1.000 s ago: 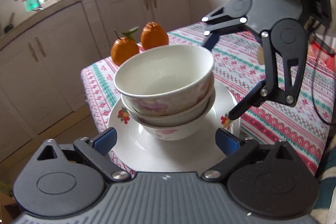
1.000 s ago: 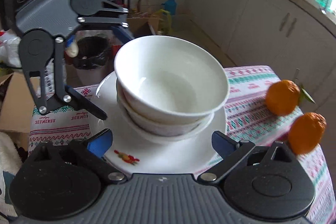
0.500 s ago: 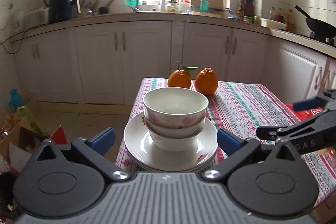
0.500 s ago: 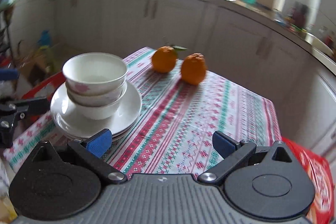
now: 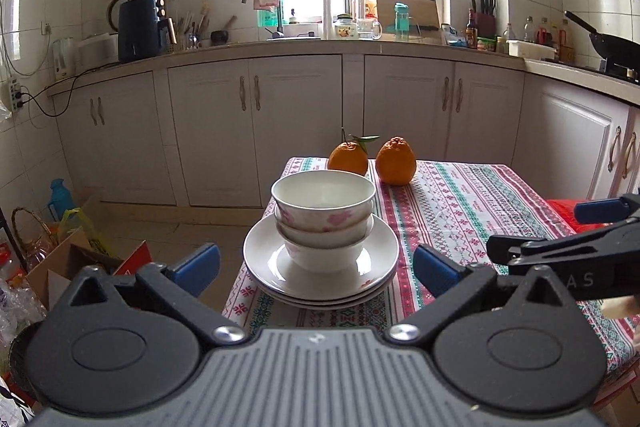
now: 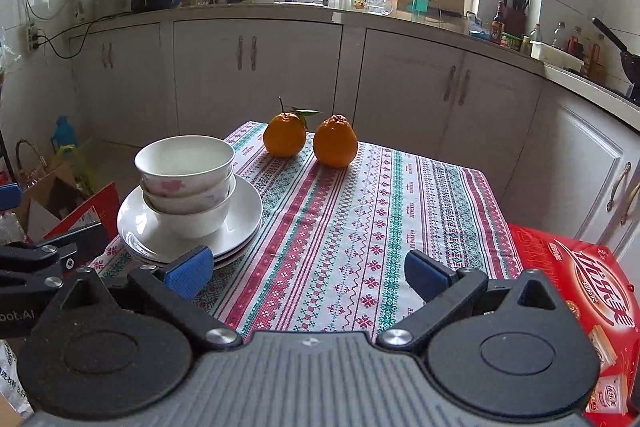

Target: Organize plates and bowls

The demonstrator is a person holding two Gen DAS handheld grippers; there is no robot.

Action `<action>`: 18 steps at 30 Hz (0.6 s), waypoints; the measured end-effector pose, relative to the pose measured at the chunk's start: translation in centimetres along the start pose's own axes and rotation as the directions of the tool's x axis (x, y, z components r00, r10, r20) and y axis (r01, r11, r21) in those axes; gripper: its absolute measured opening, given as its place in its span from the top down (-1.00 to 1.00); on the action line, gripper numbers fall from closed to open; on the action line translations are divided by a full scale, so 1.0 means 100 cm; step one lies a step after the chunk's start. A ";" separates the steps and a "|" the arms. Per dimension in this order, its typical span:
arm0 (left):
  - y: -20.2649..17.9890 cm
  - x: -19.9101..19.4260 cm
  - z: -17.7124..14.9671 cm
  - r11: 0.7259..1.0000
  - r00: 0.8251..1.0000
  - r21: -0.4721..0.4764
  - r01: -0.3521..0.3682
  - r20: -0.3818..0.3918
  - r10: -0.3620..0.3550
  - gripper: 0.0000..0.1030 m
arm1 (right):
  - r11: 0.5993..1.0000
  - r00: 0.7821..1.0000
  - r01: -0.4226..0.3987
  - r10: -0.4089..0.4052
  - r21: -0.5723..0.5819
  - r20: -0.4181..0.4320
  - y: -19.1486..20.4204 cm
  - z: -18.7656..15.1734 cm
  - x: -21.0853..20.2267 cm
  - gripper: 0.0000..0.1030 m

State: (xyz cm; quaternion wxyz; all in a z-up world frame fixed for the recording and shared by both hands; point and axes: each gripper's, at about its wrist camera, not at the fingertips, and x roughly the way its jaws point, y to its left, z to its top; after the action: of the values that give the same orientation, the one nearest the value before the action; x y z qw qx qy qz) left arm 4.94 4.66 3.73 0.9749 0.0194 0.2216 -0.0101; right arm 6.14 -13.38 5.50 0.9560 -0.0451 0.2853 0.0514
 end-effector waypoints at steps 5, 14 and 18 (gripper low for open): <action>0.000 -0.001 0.000 1.000 1.000 -0.017 -0.004 -0.004 0.004 -0.99 | 1.000 1.000 0.022 -0.022 -0.001 0.018 0.003 0.000 -0.003 -1.00; 0.000 0.002 -0.002 1.000 1.000 -0.031 0.003 -0.020 -0.004 -0.99 | 0.999 0.999 0.042 -0.042 -0.001 0.017 0.004 -0.002 -0.002 -1.00; -0.001 0.002 -0.001 1.000 1.000 -0.030 0.006 -0.021 -0.006 -0.99 | 0.999 0.999 0.045 -0.045 0.003 0.018 0.003 -0.002 -0.002 -1.00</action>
State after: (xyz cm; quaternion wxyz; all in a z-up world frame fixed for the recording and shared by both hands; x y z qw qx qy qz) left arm 5.12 4.60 3.55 0.9727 0.0040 0.2320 -0.0094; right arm 5.85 -13.14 5.46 0.9595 -0.0498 0.2757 0.0297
